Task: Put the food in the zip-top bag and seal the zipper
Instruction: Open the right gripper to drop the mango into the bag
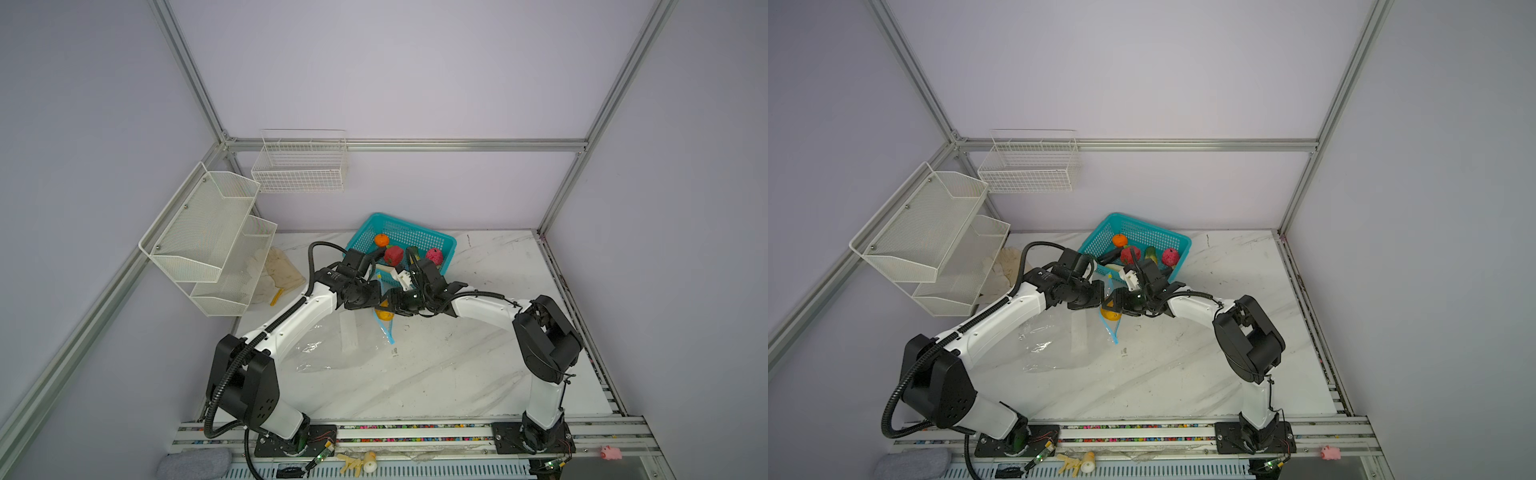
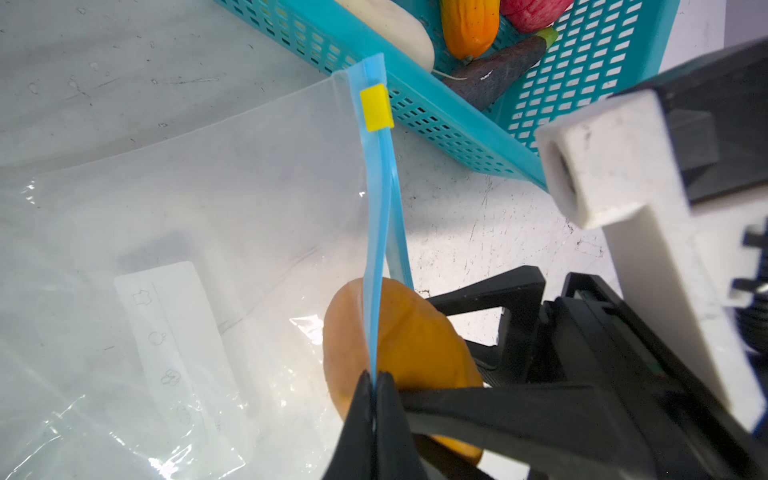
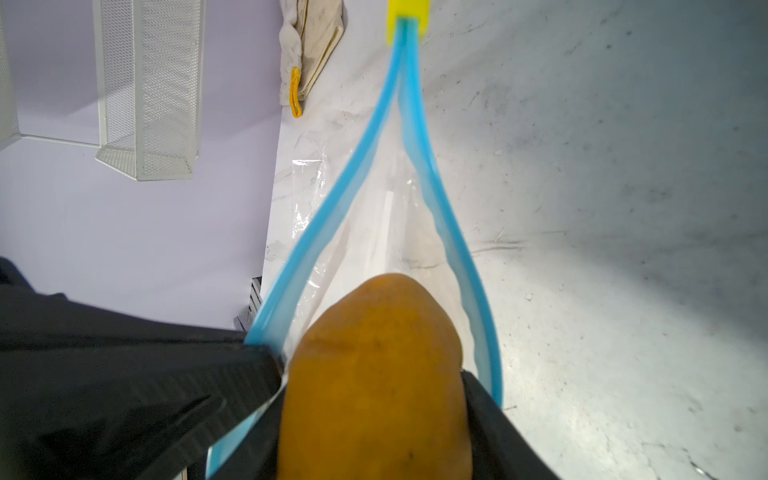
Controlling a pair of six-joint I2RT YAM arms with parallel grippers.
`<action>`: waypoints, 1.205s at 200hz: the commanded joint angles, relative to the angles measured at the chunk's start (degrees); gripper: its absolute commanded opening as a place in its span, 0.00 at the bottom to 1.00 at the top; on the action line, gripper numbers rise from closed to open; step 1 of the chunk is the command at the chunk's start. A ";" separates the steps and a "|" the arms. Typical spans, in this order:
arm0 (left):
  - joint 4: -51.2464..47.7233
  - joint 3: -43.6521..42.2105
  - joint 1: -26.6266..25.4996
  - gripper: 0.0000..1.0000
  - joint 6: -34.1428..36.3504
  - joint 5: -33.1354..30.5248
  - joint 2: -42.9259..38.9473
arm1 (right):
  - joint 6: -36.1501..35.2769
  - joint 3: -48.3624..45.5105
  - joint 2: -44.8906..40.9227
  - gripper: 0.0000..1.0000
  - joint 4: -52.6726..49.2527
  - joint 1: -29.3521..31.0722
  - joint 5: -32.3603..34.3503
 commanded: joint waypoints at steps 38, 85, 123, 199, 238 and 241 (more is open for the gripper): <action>2.24 0.80 -0.28 0.00 -0.91 1.21 -2.94 | -1.74 2.06 0.50 0.67 -2.87 0.75 1.49; 2.49 0.64 -0.29 0.00 -0.88 1.20 -2.70 | -2.43 2.68 0.56 0.72 -3.65 0.75 1.83; 2.45 0.38 -0.23 0.00 -0.57 0.51 -2.93 | -2.85 3.19 0.08 0.72 -4.04 0.76 2.53; 2.24 0.00 -0.22 0.00 -0.45 -0.03 -2.98 | -5.08 3.72 -5.08 0.72 -7.88 0.76 6.74; 2.27 0.17 -0.22 0.00 -0.58 0.23 -2.33 | -4.56 3.81 -7.42 0.72 -10.07 0.75 9.54; 2.27 0.19 -0.22 0.00 -0.53 0.24 -2.37 | -4.59 3.82 -7.58 0.72 -10.21 0.75 9.67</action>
